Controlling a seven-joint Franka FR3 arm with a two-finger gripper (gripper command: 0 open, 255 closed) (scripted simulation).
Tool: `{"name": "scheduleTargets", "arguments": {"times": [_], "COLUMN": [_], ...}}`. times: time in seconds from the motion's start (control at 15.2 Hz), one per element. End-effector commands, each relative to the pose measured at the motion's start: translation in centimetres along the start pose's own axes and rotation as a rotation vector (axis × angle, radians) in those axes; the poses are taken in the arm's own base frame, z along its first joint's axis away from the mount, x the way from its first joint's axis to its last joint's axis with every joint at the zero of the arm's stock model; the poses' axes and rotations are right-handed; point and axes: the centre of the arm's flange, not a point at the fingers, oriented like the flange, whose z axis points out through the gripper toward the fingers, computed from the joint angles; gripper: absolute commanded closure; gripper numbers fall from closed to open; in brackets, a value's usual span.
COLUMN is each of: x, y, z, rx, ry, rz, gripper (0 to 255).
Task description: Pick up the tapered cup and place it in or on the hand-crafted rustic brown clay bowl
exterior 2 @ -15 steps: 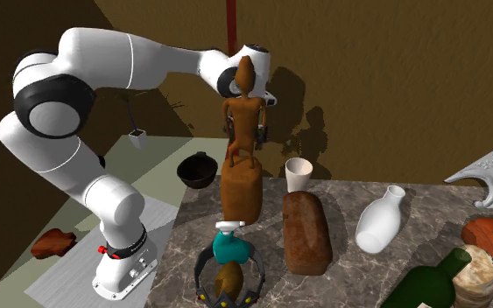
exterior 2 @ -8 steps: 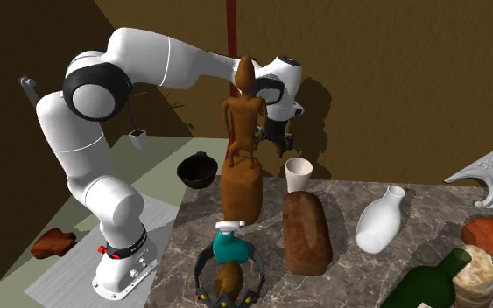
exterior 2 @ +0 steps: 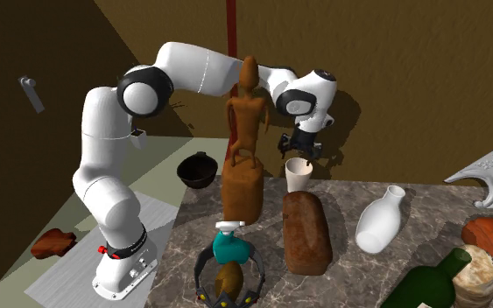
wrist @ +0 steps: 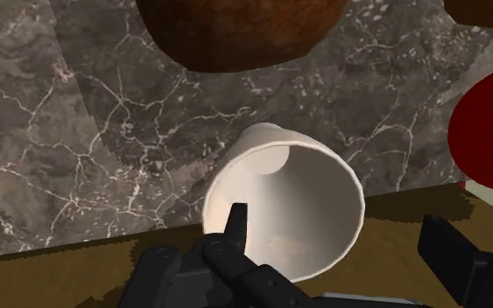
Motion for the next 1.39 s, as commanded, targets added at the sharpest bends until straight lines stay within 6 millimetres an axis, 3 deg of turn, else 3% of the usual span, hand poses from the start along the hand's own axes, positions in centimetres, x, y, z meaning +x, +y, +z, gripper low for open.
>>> {"name": "scheduleTargets", "arguments": {"times": [0.0,0.26,0.79,1.25,1.32], "x": [0.3,0.9,1.0,1.0,1.0], "y": [2.4,7.2,7.2,7.2,7.2], "z": [0.8,1.8,5.8,5.8,5.8], "rx": [0.003,0.006,0.006,0.006,0.006], "ry": [0.007,0.019,0.019,0.019,0.019], "rz": [-0.004,-0.009,-0.009,-0.009,-0.009], "gripper": [0,0,0,0,255]}}
